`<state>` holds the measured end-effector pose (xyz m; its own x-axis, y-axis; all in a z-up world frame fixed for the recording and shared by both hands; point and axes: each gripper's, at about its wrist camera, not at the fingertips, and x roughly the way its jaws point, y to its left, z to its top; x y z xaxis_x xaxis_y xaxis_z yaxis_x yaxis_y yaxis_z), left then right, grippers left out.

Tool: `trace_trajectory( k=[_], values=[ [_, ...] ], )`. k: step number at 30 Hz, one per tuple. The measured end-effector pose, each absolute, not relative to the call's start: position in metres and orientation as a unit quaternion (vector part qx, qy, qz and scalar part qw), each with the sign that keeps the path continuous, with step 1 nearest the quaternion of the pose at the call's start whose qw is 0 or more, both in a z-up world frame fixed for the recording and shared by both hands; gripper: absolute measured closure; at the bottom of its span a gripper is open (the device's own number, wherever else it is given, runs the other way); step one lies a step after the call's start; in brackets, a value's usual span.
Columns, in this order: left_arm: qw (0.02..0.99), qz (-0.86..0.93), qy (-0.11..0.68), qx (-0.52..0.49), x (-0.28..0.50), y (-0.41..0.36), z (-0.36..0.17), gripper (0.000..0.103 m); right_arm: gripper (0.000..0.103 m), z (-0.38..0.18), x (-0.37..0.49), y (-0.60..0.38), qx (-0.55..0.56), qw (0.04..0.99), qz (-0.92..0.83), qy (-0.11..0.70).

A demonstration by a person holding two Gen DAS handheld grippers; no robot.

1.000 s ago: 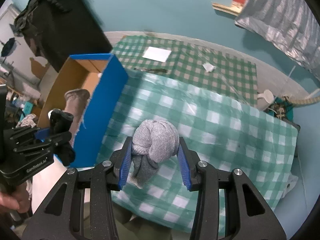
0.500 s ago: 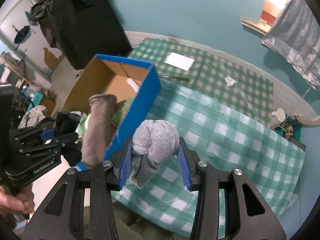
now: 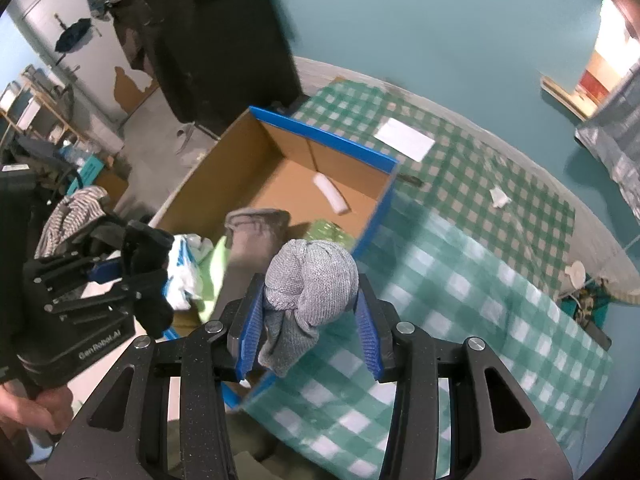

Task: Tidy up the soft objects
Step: 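Carry the black sock with the left gripper while the right carries the grey sock to the box, then release the black sock with the left gripper while the right releases the grey sock into the box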

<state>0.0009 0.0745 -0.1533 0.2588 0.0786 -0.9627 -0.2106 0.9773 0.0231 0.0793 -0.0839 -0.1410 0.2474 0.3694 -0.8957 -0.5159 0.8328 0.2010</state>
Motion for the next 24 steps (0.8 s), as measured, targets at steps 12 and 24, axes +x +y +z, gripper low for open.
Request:
trace_trajectory(
  k=[12,24],
  values=[
    [0.791,0.091,0.602,-0.061,0.009,0.097,-0.158,0.075,0.059,-0.141,0.093,-0.044,-0.085,0.784,0.289,0.542],
    [0.796,0.097,0.595,-0.057,0.012,0.108,-0.154,0.056,0.043,-0.133,0.094,-0.026,-0.108,0.791,0.272,0.537]
  ],
)
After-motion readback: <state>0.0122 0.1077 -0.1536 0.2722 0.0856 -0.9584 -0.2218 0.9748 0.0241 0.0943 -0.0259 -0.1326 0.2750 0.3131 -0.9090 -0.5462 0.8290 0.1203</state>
